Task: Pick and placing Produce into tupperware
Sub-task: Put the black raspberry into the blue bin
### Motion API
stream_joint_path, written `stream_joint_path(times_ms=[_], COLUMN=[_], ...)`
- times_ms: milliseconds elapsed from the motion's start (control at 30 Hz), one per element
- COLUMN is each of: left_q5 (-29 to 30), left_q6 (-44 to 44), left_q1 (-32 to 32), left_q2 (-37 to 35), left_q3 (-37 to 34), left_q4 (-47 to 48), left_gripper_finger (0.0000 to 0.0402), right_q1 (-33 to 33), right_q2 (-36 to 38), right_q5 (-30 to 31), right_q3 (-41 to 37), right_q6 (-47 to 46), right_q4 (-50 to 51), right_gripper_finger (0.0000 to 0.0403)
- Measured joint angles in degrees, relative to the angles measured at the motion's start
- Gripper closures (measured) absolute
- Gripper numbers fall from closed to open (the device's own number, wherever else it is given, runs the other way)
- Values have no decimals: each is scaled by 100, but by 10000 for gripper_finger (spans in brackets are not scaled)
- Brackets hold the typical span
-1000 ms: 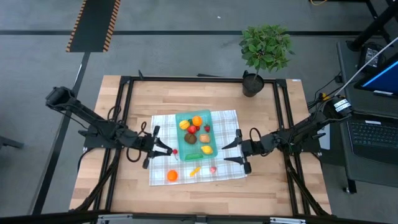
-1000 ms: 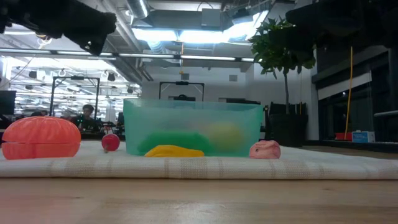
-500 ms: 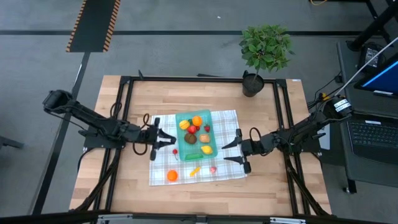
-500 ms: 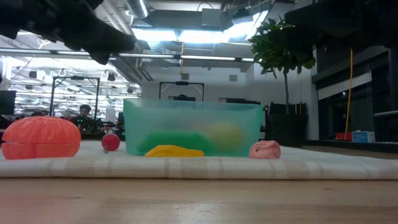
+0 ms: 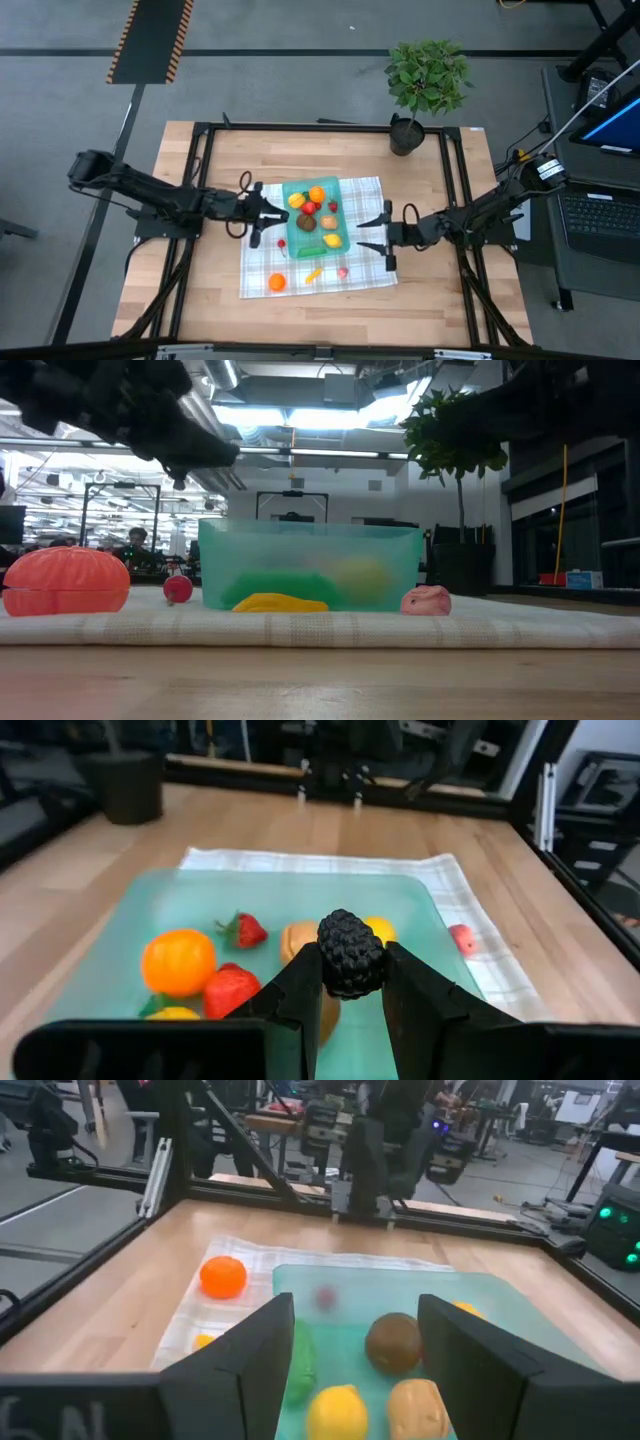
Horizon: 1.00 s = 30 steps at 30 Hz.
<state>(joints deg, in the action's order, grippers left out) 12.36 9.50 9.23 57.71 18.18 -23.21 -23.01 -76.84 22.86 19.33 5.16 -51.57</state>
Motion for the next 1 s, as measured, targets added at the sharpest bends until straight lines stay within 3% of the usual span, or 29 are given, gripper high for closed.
stream_joint_path(times_ms=[367,600,767,1000], left_q5=[-1246,-1383,-1799,-1790], left_q6=[-220,-261,-153,-110], left_q1=[-729,-842,-860,-858], left_q2=[1232,1634,1668,1668], left_q3=[699,1061,1404,2086], left_q4=[3,222,1092,2686], left_gripper_finger=[323,324,324,324], right_q1=[334,341,339,339], right_q2=[0,0,0,0], right_q5=[4,2,2,1], right_q3=[0,0,0,0], right_q6=[-36,-52,-57,-205], right_q4=[0,9,42,61], right_gripper_finger=[187,187,187,187])
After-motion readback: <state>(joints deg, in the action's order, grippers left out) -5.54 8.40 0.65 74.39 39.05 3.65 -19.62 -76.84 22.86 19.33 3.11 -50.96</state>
